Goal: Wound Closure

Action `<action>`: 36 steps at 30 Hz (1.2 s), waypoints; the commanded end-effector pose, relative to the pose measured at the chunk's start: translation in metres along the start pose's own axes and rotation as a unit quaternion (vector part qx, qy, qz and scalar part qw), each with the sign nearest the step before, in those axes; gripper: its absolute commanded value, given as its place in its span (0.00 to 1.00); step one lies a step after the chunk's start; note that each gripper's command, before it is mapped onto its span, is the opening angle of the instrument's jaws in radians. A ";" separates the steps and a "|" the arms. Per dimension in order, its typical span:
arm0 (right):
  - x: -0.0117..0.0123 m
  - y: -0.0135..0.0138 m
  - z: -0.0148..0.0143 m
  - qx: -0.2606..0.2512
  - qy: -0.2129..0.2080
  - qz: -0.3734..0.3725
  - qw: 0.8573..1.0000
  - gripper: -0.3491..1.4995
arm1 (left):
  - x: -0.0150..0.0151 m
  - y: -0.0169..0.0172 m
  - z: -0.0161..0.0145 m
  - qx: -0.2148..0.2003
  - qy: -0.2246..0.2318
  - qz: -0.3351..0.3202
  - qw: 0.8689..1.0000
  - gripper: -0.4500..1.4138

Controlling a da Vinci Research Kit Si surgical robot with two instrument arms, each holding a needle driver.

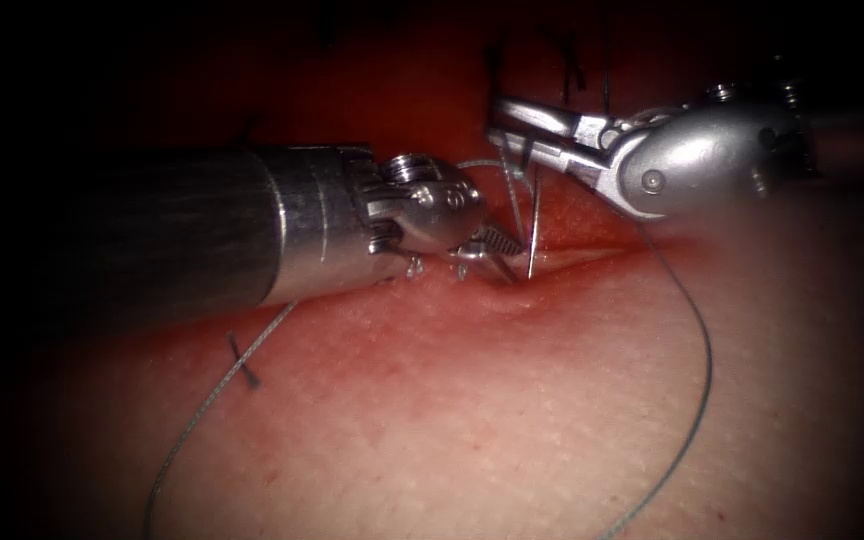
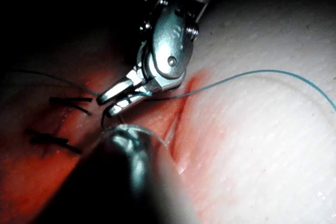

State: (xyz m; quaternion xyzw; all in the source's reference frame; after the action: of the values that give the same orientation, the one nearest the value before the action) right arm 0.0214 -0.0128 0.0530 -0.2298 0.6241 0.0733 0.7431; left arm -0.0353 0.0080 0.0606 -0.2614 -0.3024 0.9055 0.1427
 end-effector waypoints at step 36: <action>-0.0015 -0.0002 0.0011 0.009 -0.020 0.040 0.999 0.00 | 0.0006 0.0105 -0.0028 0.054 0.075 0.005 0.996 0.38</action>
State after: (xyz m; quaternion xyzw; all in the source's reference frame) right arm 0.0213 -0.0125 0.0541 -0.1945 0.6180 0.1067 0.7542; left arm -0.0347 0.0007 0.0516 -0.3215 -0.2399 0.8991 0.1753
